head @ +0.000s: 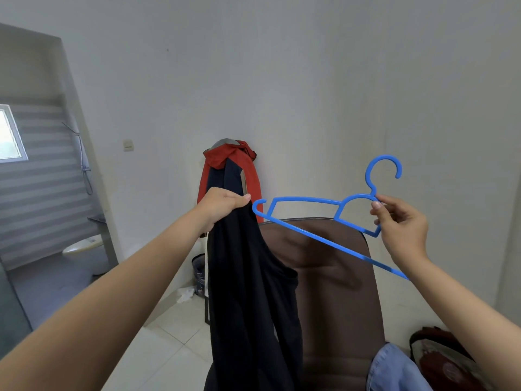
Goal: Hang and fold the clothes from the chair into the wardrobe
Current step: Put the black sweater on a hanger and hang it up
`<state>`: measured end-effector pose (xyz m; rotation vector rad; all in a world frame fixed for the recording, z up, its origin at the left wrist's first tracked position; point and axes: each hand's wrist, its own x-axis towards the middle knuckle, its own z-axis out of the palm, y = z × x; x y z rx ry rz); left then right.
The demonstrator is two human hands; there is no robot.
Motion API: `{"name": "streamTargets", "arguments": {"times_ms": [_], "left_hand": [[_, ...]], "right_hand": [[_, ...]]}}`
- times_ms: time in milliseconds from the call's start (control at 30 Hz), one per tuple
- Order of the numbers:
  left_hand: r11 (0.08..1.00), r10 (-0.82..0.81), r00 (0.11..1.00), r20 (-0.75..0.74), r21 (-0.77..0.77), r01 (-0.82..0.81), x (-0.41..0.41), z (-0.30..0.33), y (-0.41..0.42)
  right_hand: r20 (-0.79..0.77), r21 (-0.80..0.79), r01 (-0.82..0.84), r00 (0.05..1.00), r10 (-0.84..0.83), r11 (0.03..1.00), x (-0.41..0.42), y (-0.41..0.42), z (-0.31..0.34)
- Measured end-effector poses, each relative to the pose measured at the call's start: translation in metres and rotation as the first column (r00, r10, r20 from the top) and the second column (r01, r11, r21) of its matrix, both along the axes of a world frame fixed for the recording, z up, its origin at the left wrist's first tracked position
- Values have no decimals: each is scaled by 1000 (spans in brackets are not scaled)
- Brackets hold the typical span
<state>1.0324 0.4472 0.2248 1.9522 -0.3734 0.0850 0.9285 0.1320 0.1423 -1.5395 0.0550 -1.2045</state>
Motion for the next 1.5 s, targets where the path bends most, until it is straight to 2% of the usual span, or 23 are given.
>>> {"name": "streamTargets", "arguments": {"times_ms": [233,733,867,1067,1500], "left_hand": [[999,-18,1000,-21,-32,18,-7,6,-1],[995,-100,992,80,17,99,-16,10,-1],[992,-123,990,74,46,120,-16,9,-3],[995,-103,993,57,1,104,-14,8,3],[992,-125,992,6,25,125,-17,11,8]], "right_hand": [[55,-49,84,995,-81,995,-3,7,13],[59,-81,62,997,-57,995,2,10,12],[78,-86,90,993,-83,992,3,17,11],[102,-65,135,987,-128,989,4,12,13],[121,-126,222,971,-207,967,9,7,12]]}}
